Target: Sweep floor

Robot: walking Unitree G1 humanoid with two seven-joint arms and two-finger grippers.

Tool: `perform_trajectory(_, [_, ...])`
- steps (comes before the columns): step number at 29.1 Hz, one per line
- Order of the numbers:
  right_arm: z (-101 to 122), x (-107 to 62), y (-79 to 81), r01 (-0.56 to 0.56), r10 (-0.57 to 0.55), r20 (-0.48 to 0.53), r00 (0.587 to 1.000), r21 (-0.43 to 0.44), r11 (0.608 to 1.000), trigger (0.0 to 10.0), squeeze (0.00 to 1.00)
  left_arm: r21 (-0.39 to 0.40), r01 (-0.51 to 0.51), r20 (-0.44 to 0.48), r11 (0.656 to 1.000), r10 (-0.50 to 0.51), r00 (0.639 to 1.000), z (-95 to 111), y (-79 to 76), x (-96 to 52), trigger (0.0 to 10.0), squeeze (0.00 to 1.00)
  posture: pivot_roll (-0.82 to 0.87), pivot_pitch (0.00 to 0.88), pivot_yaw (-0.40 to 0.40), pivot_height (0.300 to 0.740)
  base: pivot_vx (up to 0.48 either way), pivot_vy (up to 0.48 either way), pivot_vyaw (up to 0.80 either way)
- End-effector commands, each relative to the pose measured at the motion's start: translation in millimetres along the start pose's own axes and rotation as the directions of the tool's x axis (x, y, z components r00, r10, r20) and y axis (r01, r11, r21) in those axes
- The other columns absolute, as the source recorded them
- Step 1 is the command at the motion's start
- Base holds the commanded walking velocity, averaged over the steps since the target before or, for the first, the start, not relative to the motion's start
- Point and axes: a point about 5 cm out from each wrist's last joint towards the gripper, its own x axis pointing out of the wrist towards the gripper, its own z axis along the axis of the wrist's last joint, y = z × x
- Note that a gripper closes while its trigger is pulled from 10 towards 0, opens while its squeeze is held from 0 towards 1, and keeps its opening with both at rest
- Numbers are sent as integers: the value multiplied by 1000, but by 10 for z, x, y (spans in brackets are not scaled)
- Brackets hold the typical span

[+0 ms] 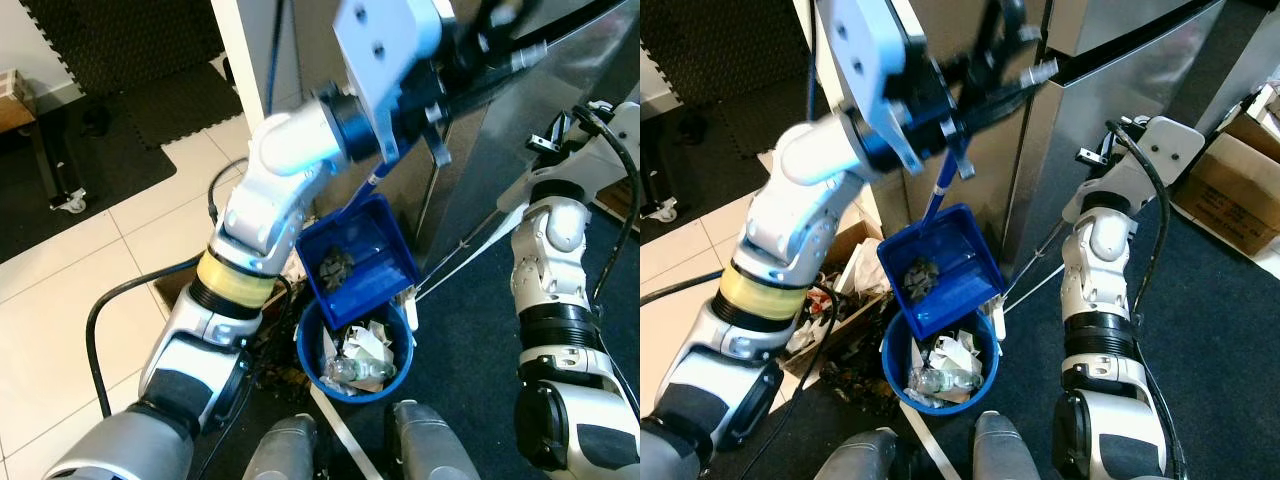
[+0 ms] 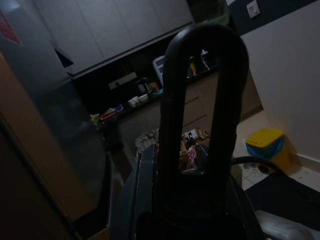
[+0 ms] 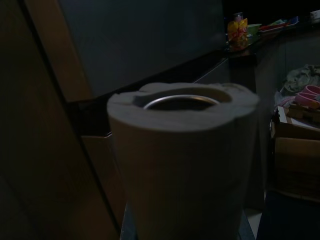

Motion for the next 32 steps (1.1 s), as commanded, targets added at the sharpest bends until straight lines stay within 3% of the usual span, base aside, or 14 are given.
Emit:
perform_trajectory(1, [12, 12, 39, -2, 2, 7, 1000, 14, 1000, 10000, 0, -21, 53, -27, 998, -53, 998, -47, -95, -13, 10000, 0, 14, 0, 48, 740, 0, 0, 0])
perform_trajectory(16, [-13, 10, 45, 0, 0, 1, 1000, 20, 1000, 10000, 0, -93, 179, -151, 980, -191, 970, -200, -386, -195, 10000, 0, 27, 0, 52, 740, 0, 0, 0])
perform_trajectory(22, [-28, 6, 46, 2, -2, -3, 1000, 21, 1000, 10000, 0, -101, 254, -212, 962, -270, 939, -141, -373, -361, 10000, 0, 38, 0, 53, 740, 0, 0, 0])
perform_trajectory(32, [-27, 2, 24, 5, -5, -2, 1000, 19, 1000, 10000, 0, -87, 278, -256, 957, -291, 922, -31, -273, -531, 10000, 0, 38, 0, 49, 740, 0, 0, 0])
